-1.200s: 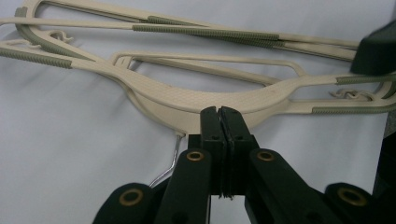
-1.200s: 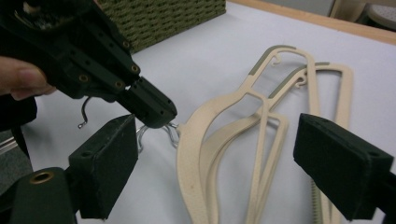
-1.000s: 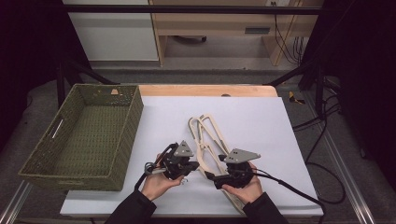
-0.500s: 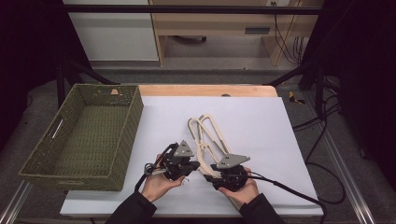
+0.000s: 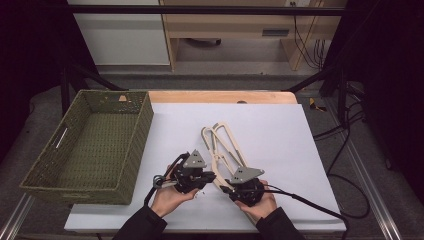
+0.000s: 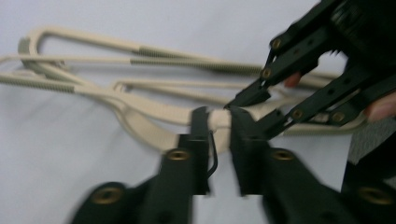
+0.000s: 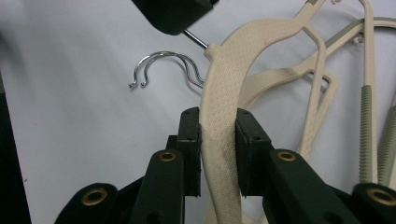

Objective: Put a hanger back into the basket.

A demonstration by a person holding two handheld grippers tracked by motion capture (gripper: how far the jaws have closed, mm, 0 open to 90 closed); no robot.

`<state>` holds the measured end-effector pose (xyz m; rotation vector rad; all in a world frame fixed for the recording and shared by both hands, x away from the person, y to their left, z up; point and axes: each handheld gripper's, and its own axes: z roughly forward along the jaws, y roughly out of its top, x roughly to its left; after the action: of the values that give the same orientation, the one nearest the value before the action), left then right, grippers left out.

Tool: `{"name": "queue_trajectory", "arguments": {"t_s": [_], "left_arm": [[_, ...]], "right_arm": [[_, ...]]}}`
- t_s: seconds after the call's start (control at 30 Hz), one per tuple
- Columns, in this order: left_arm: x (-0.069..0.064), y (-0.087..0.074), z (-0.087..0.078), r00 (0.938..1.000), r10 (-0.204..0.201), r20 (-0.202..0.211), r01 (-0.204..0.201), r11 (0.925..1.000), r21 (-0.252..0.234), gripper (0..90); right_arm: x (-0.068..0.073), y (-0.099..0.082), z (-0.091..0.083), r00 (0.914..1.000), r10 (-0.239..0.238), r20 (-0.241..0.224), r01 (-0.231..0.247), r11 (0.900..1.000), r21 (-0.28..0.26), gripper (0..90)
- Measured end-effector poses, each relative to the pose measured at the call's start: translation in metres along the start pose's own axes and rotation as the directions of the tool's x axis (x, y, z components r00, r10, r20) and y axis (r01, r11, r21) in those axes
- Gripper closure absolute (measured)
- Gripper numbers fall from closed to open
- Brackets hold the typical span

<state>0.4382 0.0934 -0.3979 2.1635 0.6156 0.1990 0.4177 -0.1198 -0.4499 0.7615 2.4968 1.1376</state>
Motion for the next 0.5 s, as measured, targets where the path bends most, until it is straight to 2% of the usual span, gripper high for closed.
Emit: {"name": "queue_trajectory", "arguments": {"t_s": [0.1, 0.27, 0.4, 0.5], "left_arm": [[0.001, 0.004, -0.013, 0.9995, 0.014, -0.027, -0.016, 0.9969, -0.077, 54.5], [0.007, 0.008, -0.041, 0.9989, -0.001, -0.047, -0.008, 0.9812, -0.193, 30.1], [0.012, 0.007, -0.061, 0.9955, -0.001, -0.095, -0.022, 0.969, -0.246, 17.9], [0.017, 0.004, -0.07, 0.9952, -0.02, -0.095, -0.006, 0.965, -0.262, 12.3]], "right_arm": [[-0.001, 0.001, -0.002, 0.9999, 0.009, 0.006, -0.009, 0.9999, -0.005, 75.2], [-0.006, 0.004, -0.012, 0.9995, 0.014, 0.028, -0.014, 0.9998, -0.016, 76.0], [-0.015, 0.006, -0.023, 0.9983, 0.03, 0.05, -0.028, 0.9991, -0.03, 77.1], [-0.023, 0.007, -0.032, 0.9962, 0.045, 0.075, -0.042, 0.9981, -0.046, 78.3]]}}
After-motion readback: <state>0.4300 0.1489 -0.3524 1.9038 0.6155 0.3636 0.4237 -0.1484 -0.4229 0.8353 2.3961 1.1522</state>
